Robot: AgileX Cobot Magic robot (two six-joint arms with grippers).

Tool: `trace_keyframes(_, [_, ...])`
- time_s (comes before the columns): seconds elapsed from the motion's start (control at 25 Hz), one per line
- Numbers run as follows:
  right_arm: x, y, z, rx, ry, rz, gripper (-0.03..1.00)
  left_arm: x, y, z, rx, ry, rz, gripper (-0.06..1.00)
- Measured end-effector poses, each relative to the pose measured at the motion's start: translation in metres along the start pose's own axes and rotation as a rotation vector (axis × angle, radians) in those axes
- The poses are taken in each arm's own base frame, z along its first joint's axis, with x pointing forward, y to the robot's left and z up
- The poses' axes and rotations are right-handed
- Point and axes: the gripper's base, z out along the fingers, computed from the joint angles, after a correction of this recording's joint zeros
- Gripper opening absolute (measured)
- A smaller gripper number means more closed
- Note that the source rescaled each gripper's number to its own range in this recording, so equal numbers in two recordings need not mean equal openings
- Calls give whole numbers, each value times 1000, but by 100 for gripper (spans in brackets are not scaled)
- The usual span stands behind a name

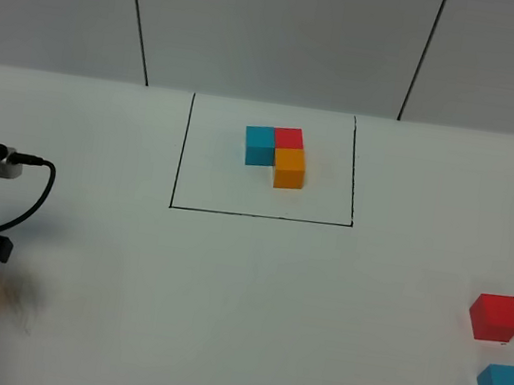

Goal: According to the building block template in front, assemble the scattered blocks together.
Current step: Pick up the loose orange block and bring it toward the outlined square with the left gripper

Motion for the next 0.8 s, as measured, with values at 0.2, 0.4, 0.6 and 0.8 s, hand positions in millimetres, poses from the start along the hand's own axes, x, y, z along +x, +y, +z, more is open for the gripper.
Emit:
trace_keyframes(0.2, [0, 0, 0, 0, 0, 0, 17, 0, 0, 10, 3, 32, 1, 33])
trace_keyframes(0.4, [0, 0, 0, 0, 0, 0, 17, 1, -1, 28, 9, 85, 1, 33])
trace_keyframes(0.6, [0, 0, 0, 0, 0, 0, 17, 2, -1, 42, 12, 118, 2, 33])
trace_keyframes(0.8, [0, 0, 0, 0, 0, 0, 17, 1, -1, 45, 12, 116, 2, 33])
